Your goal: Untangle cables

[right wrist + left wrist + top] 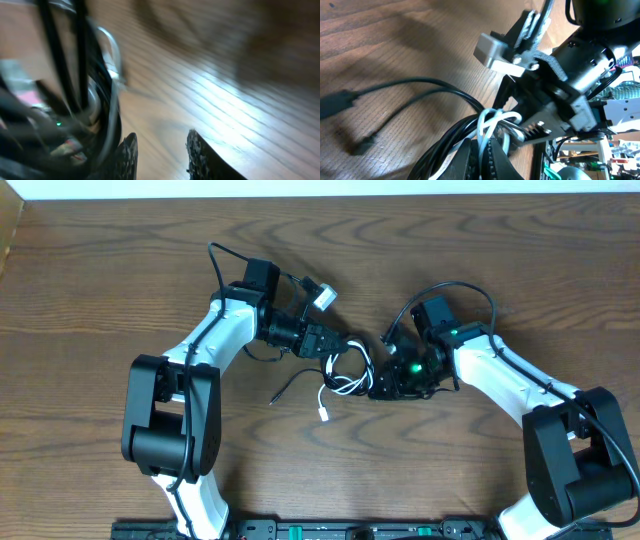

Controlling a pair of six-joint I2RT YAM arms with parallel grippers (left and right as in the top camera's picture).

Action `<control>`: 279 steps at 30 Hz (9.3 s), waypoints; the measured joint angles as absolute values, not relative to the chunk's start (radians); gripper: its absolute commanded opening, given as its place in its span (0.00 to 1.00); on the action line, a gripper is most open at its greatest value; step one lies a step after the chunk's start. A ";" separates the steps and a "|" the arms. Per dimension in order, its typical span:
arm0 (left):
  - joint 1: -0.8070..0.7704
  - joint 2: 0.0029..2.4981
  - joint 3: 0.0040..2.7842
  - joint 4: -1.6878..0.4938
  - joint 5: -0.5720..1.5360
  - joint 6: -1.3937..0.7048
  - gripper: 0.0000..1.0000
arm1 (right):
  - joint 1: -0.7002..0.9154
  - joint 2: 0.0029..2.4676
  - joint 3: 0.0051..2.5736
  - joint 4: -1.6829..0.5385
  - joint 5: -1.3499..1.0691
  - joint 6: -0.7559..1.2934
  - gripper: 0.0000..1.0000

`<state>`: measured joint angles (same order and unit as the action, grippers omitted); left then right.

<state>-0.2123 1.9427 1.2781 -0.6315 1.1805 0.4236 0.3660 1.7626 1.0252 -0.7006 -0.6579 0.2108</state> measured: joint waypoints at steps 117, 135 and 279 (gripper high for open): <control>-0.680 1.882 1.278 -0.518 0.210 -0.164 0.08 | 0.003 1.763 1.025 -0.620 -0.344 0.279 0.50; -0.252 1.594 1.279 -0.429 0.972 -0.218 0.07 | 0.003 1.763 1.025 -0.580 -1.258 -0.282 0.50; -0.677 1.924 1.267 -0.545 0.275 -0.119 0.38 | 0.142 1.763 1.025 -0.310 -0.516 0.147 0.31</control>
<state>-0.6769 1.9236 1.2675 -0.5446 0.2749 -0.1188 0.1425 1.7626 1.0252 -0.3103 -0.5156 0.1467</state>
